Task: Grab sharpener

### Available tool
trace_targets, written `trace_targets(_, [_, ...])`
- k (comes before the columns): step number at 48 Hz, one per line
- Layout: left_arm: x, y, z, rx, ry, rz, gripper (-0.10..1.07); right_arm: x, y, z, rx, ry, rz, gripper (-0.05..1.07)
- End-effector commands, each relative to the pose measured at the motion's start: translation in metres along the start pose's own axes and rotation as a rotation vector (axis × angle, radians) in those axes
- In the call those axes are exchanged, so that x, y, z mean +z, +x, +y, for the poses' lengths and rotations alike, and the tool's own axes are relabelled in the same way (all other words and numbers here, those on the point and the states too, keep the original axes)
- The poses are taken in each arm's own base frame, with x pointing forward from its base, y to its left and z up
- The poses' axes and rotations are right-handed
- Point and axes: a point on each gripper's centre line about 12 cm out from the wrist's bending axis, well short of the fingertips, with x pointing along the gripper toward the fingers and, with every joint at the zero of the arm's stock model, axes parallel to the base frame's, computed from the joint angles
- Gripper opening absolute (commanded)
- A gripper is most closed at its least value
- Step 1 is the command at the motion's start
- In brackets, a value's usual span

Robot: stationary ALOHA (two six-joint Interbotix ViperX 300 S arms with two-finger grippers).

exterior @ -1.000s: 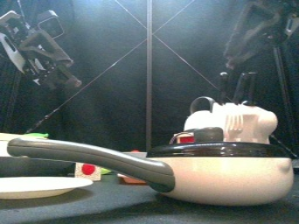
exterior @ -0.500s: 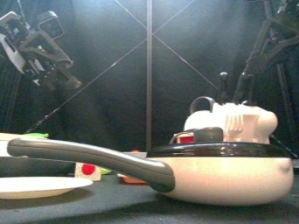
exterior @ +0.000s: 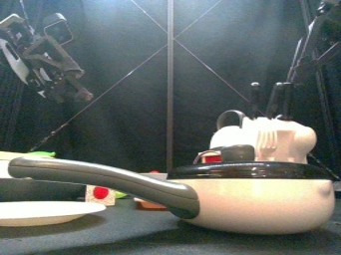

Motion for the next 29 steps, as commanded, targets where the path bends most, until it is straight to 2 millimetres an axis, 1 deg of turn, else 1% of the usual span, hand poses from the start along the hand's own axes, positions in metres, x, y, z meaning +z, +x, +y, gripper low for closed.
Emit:
trace_targets(1, [0.006,0.000,-0.001,-0.005,0.000,-0.020,0.91,0.005,-0.002,-0.002,-0.001,0.012,-0.013,0.81])
trace_targets(16, [0.006,0.000,0.000,0.001,-0.001,-0.020,0.91,0.006,0.007,-0.010,-0.041,0.008,-0.024,0.81])
trace_targets(29, [0.006,0.000,0.000,0.000,-0.003,-0.021,0.91,0.004,0.012,-0.009,-0.032,0.001,-0.016,0.81])
